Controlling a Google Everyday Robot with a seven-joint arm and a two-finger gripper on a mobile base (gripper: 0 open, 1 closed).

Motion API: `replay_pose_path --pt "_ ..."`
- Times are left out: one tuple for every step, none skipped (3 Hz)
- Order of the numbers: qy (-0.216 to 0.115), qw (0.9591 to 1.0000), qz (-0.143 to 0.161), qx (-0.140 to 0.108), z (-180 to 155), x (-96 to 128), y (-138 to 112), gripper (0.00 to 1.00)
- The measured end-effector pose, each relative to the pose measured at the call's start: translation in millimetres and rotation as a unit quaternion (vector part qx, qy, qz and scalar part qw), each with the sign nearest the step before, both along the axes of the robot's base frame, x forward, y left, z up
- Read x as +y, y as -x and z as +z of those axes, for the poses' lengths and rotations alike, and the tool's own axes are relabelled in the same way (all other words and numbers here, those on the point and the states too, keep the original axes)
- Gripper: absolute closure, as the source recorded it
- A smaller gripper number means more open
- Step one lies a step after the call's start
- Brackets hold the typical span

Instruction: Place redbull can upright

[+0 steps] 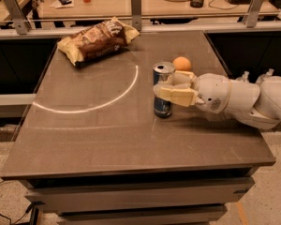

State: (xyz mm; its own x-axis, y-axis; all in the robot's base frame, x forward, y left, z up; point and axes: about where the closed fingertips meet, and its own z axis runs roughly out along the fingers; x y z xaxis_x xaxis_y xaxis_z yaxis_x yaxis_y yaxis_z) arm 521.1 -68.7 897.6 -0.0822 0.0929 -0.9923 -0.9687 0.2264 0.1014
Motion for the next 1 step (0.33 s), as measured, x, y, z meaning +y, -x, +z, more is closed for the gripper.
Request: replay_pose_path --pt "0.001 1.0 0.002 -0.001 0.8 2.2 0.4 0.84"
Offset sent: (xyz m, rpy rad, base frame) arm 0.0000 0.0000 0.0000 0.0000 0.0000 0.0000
